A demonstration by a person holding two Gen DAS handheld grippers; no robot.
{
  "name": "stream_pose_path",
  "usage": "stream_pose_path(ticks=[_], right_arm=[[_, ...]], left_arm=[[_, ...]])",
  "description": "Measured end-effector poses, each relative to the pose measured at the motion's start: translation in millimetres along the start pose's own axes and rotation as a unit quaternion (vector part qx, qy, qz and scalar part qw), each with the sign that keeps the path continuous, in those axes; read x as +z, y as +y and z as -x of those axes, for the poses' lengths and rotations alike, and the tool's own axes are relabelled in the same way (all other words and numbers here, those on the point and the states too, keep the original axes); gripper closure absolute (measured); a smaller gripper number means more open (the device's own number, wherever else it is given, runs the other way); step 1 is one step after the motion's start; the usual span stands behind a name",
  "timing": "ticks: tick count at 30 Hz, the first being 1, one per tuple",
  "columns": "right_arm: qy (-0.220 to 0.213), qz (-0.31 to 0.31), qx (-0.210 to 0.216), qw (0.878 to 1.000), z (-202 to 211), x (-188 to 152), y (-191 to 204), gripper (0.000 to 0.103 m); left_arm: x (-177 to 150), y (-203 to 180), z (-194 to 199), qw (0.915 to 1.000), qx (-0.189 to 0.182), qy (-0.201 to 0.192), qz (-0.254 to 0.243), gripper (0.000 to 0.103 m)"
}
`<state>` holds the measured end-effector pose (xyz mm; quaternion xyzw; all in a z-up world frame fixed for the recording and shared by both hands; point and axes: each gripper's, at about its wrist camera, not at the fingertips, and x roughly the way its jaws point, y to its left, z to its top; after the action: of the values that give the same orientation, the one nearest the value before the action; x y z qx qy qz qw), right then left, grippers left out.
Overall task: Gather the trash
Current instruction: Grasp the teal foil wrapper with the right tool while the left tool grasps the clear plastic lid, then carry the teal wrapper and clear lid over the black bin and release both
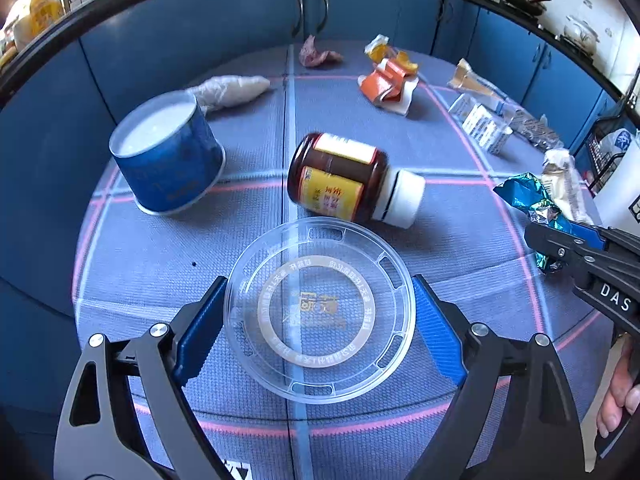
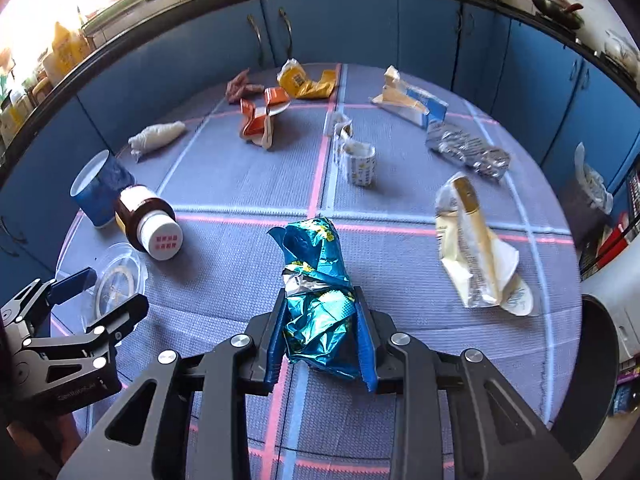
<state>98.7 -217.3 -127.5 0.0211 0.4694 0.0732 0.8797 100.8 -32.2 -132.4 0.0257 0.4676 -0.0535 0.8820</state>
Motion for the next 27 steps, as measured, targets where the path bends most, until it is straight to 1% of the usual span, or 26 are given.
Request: stream_pose_path(ticks=[6, 11, 19, 23, 27], right_arm=[[-0.012, -0.002, -0.004, 1.0, 18.6, -4.7, -4.4, 0.073], [-0.021, -0.01, -0.014, 1.0, 34.9, -11.7, -18.4, 0.073], [-0.031, -0.034, -0.027, 0.999, 54.1, -24.6, -53.9, 0.073], [-0.04, -0.042, -0.035, 0.998, 64.9, -31.0, -73.3, 0.073], [-0.049, -0.056, -0.047, 0.996, 74.7, -37.9, -95.7, 0.073]], left_arm=[[2.8, -10.7, 22.8, 0.9996, 0.002, -0.027, -0.011, 0.016], [6.9, -24.6, 32.8, 0.9991, 0.0, -0.038, -0.02, 0.016], [13.1, -63.5, 39.5, 0.9978, -0.005, -0.044, -0.05, 0.016], [18.5, -87.6, 43.3, 0.9965, -0.012, -0.051, -0.066, 0.016], [22.4, -119.3, 46.4, 0.994, -0.019, -0.058, -0.092, 0.016]])
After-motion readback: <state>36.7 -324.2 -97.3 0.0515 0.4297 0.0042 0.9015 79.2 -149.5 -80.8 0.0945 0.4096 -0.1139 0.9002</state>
